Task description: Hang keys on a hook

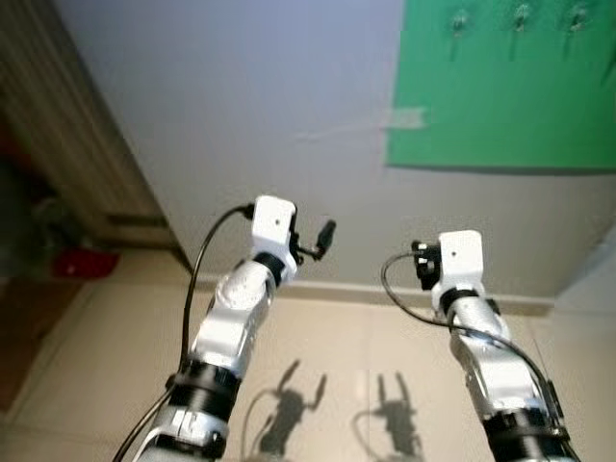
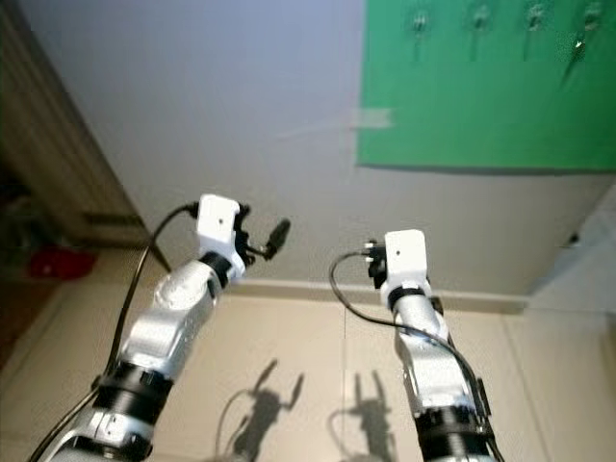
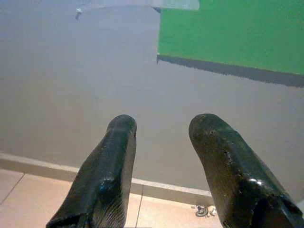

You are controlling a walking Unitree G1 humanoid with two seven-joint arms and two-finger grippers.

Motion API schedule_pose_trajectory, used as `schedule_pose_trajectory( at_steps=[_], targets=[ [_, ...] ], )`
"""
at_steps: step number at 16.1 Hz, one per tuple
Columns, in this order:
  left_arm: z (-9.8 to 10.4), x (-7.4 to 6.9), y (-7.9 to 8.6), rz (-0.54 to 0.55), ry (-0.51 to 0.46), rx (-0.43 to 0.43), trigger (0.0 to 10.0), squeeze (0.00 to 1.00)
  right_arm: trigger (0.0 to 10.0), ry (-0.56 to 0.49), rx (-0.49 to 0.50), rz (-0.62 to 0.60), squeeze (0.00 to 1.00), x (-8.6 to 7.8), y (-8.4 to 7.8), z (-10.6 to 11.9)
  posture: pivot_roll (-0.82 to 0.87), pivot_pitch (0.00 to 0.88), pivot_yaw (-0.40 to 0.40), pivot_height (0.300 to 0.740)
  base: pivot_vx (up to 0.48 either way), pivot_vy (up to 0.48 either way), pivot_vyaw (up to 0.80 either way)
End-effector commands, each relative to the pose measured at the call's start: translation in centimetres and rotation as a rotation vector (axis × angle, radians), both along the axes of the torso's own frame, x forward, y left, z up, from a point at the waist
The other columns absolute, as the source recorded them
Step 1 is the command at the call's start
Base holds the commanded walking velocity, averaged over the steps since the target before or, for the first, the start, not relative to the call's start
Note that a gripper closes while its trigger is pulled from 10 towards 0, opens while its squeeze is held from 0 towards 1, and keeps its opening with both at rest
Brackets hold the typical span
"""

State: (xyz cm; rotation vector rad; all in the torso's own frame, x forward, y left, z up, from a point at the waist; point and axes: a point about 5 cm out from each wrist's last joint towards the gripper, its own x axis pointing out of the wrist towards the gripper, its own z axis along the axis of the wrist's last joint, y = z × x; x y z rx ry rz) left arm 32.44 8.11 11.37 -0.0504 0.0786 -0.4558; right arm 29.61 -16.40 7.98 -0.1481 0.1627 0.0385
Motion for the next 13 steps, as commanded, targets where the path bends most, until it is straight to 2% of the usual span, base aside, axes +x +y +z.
schedule_pose_trajectory(
  at_steps=[1, 3, 6, 8, 9, 13],
  targets=[
    [0.11, 0.26, 0.97, 0.032, -0.006, 0.014, 10.0, 0.00, 10.0, -0.015, -0.005, 0.016, 0.00, 0.22, 0.76, 0.34, -0.15, 0.000, 0.077, 0.740, 0.000, 0.000, 0.00],
    [0.13, 0.22, 0.85, 0.021, -0.008, 0.009, 10.0, 0.00, 10.0, -0.004, -0.010, 0.009, 0.00, 0.30, 0.75, 0.26, -0.15, 0.000, 0.078, 0.740, 0.000, 0.000, 0.00],
    [-0.12, 0.11, 0.62, 0.017, -0.013, 0.039, 10.0, 0.00, 10.0, -0.022, 0.039, -0.017, 0.00, 0.49, 0.62, 0.59, -0.15, 0.000, 0.074, 0.740, 0.000, 0.000, -0.76],
    [-0.19, -0.54, 0.19, -0.060, -0.018, 0.034, 10.0, 0.00, 10.0, -0.019, 0.040, -0.004, 0.00, 0.41, 0.81, 0.55, -0.15, 0.000, 0.071, 0.740, 0.000, 0.000, -0.78],
    [-0.28, -0.64, 0.24, -0.063, -0.012, 0.021, 10.0, 0.00, 10.0, -0.018, 0.045, -0.004, 0.00, 0.36, 0.89, 0.52, -0.15, 0.000, 0.070, 0.740, 0.000, 0.000, -0.79],
    [0.13, -0.04, 0.39, -0.057, -0.043, 0.048, 10.0, 0.00, 10.0, -0.020, 0.051, 0.003, 0.00, 0.41, 1.06, 0.55, -0.16, 0.000, 0.077, 0.740, 0.000, 0.000, -0.79]
  ],
)
